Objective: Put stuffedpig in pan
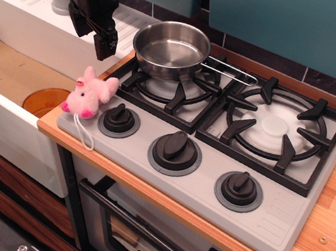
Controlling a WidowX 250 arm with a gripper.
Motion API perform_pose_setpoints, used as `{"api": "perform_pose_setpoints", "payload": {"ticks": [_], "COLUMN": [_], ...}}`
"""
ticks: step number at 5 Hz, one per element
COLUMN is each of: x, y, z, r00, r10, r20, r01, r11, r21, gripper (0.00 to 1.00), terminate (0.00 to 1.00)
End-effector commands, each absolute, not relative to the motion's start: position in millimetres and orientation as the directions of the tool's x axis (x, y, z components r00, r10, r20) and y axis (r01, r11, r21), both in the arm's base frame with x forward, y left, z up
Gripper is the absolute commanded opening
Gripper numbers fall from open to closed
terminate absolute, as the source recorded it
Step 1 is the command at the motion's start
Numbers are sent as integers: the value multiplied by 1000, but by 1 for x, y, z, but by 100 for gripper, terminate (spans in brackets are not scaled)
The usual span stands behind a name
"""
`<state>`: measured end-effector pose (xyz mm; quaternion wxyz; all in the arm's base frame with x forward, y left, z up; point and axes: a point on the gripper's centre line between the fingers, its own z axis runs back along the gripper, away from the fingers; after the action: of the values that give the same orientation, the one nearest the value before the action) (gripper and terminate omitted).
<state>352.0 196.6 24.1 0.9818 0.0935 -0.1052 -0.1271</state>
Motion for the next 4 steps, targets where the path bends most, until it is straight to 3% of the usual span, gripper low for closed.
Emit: {"api": "perform_pose_setpoints", "payload": {"ticks": [1,4], "x": [352,338], "y": [197,191], "z": [24,97], "r00": [946,959], "r10": [-269,-268], "r20": [183,89], "r01": [230,238], "r11": [950,937], "r21": [210,256], "gripper": [100,100], "terminate": [0,0]}}
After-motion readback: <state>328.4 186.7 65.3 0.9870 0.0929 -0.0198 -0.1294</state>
